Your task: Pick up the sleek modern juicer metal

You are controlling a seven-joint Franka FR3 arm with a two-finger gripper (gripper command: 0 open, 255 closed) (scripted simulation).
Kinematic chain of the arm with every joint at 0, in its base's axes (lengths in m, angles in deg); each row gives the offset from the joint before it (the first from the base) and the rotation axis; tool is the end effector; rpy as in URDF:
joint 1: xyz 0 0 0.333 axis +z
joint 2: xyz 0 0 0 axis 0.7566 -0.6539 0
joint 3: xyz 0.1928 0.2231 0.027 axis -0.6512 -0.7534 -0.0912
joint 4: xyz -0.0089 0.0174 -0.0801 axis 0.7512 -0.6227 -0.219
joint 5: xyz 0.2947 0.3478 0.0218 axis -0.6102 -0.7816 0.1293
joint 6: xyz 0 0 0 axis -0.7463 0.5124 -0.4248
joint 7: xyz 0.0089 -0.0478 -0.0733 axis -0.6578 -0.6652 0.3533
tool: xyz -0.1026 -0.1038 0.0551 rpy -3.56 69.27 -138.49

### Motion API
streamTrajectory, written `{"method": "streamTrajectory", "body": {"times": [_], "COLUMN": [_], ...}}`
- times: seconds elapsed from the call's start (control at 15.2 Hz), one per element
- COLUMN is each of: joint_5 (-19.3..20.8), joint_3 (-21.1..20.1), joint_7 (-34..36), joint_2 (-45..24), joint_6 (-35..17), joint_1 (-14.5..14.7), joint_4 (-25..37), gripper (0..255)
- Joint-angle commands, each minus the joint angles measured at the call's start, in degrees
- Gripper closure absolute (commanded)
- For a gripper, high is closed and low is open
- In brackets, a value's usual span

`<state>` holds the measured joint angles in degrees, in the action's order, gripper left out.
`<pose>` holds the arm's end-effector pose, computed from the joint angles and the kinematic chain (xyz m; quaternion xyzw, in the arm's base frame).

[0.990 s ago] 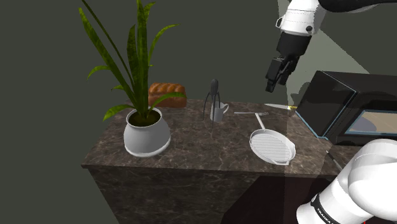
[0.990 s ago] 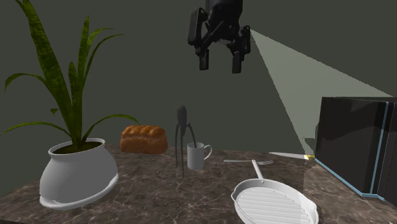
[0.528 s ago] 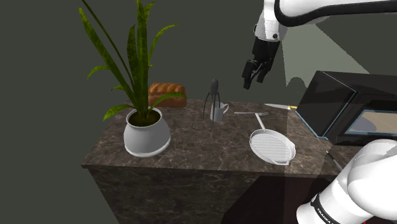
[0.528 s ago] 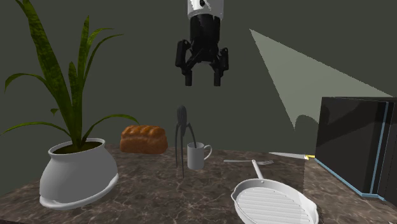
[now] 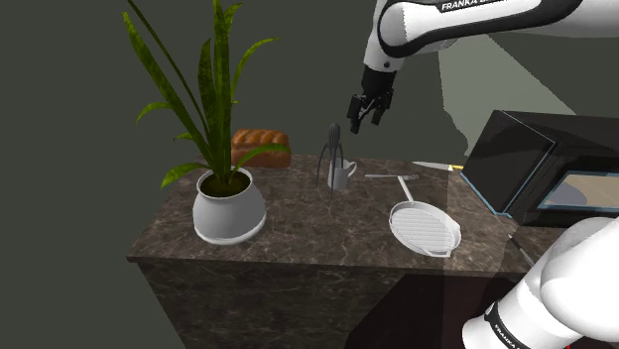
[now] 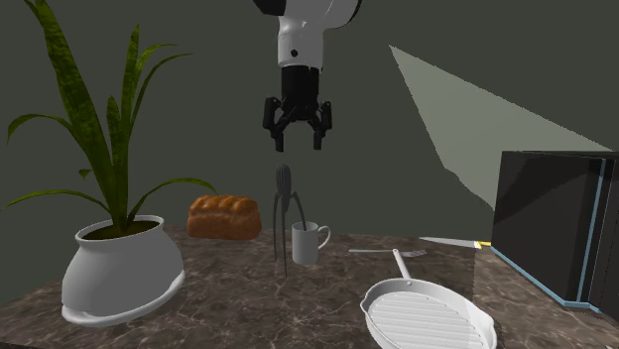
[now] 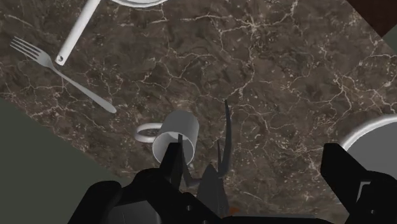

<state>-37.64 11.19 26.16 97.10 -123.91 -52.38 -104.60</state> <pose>0.5702 -0.0177 0.4518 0.9994 0.0053 0.0338 0.0080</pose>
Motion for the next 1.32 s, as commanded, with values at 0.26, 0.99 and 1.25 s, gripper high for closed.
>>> {"method": "streamTrajectory", "body": {"times": [0.26, 0.99, 1.25], "joint_5": [1.08, 1.82, 1.84], "joint_3": [0.41, 0.76, 0.77], "joint_7": [-0.08, 0.03, 0.06], "joint_2": [-12.1, -21.89, -22.17], "joint_6": [-3.39, -8.8, -9.87], "joint_1": [-0.53, -0.83, -0.84], "joint_4": [10.38, 15.92, 15.13], "gripper": [0, 0, 255]}}
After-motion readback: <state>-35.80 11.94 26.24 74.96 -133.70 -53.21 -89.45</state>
